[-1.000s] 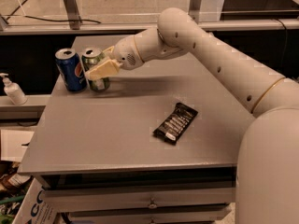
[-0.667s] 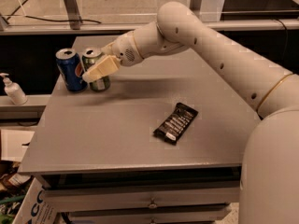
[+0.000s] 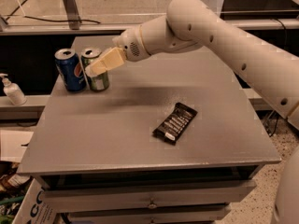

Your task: Move green can near pepsi can

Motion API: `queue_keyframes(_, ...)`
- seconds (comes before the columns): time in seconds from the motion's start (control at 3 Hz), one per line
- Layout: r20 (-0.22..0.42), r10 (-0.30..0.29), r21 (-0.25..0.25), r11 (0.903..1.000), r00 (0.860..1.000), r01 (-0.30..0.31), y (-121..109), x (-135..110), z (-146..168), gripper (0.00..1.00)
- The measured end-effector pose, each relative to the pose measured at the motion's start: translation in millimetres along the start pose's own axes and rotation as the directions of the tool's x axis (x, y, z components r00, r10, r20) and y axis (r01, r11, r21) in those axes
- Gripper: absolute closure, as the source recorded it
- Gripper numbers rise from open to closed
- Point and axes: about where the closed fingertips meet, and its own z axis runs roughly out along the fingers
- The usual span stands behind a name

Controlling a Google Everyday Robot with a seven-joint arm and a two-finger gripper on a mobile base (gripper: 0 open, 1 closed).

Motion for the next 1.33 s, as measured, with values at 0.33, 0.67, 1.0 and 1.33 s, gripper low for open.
queue_keyframes(0.33, 0.024, 0.082, 0.159, 0.9836, 0.996, -0.085, -6.0, 20.7, -52.3, 0.0)
queue_keyframes(0.67, 0.024, 0.082, 0.159, 0.9836, 0.996, -0.085, -6.0, 20.7, -52.2, 0.0)
queue_keyframes(1.0, 0.006, 0.049, 0.12, 0.9915, 0.999, -0.049, -17.6, 11.2, -54.3, 0.0)
queue_keyframes(1.33, -0.092, 0.042, 0.041, 0.9984, 0.995, -0.039, -56.8, 31.4, -34.7, 0.0)
